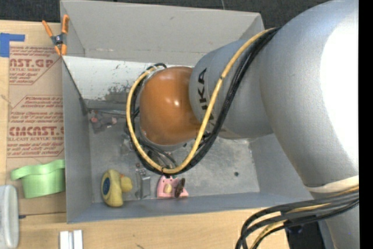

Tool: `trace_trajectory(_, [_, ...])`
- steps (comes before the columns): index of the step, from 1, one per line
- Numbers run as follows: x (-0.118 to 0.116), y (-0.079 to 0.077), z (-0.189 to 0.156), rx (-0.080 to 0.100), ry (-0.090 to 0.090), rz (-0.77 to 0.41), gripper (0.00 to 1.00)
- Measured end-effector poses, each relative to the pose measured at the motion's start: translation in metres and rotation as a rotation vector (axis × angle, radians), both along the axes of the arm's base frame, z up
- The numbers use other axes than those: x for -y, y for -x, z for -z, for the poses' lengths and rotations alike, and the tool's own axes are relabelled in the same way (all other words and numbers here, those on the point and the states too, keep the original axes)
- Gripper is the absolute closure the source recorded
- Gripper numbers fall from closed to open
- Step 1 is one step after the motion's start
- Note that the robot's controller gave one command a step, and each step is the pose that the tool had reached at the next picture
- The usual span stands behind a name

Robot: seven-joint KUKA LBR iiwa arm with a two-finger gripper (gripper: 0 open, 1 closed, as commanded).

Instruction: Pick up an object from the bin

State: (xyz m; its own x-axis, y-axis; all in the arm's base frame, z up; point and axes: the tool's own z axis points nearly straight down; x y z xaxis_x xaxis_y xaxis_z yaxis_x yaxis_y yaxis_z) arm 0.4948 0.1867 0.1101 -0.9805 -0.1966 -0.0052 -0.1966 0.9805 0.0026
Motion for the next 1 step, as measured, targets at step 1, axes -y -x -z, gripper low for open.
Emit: trace_trajectory(1, [-0.0191, 0.0065, 0.0148, -0.009, 0.005, -0.109, 0.00])
